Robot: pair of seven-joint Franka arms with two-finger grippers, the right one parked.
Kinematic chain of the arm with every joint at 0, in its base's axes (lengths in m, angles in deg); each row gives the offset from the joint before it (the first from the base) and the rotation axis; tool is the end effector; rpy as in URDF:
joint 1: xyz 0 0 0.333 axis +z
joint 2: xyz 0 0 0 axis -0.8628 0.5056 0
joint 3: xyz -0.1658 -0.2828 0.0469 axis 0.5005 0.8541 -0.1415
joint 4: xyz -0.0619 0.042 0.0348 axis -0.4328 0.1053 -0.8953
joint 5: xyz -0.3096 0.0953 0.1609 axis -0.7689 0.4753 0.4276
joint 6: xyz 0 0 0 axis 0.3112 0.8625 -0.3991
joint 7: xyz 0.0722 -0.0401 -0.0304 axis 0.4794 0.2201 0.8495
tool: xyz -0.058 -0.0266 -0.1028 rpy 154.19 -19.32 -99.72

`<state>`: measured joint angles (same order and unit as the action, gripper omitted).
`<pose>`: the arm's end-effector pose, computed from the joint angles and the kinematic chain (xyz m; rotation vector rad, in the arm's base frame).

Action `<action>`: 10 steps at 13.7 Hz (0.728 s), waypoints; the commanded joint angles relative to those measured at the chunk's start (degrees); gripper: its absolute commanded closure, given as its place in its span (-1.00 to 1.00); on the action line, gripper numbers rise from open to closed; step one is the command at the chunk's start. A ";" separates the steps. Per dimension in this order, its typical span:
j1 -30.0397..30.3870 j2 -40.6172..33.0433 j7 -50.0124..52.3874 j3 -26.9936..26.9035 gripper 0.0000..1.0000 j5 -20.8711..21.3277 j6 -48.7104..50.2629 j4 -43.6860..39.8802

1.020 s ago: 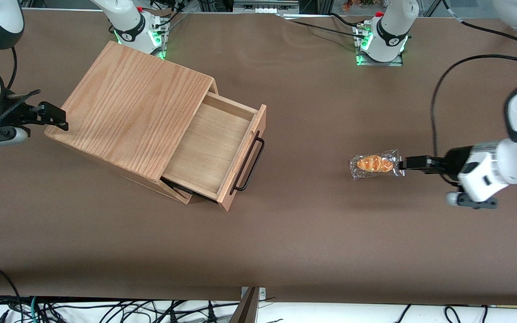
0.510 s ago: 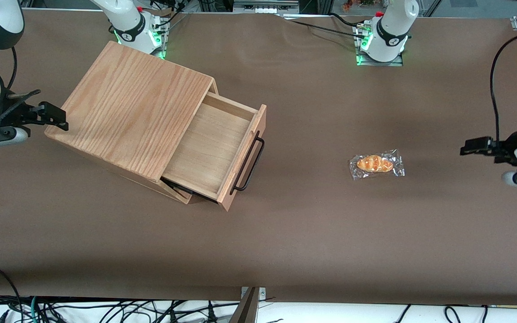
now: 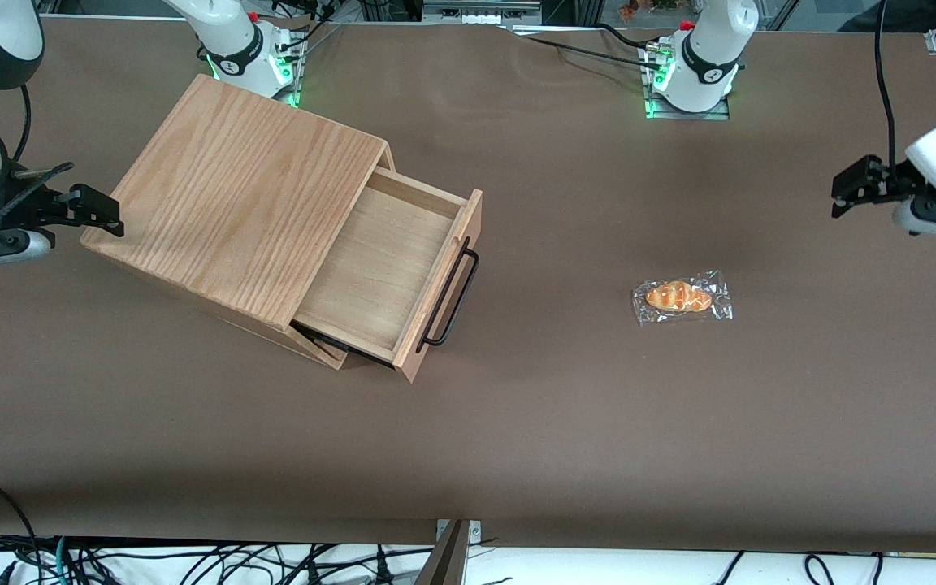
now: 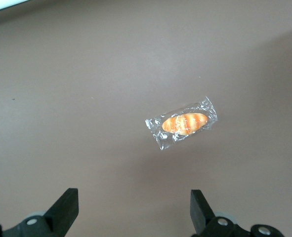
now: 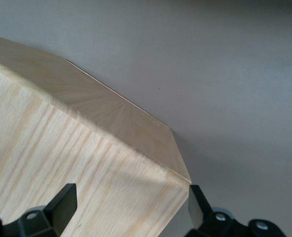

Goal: Open top drawer with left arm

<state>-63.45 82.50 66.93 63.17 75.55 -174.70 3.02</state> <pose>0.5260 -0.0126 0.6149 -3.0498 0.4033 0.0363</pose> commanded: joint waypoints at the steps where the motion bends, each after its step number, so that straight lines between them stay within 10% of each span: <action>1: -0.75 -3.70 0.71 -0.80 -1.00 -2.66 -1.97 5.03; 10: 0.57 -2.22 1.95 -1.94 -1.00 -5.41 -3.38 5.05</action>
<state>-63.26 79.94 68.28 61.30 71.00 -177.45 7.97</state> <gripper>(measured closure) 0.000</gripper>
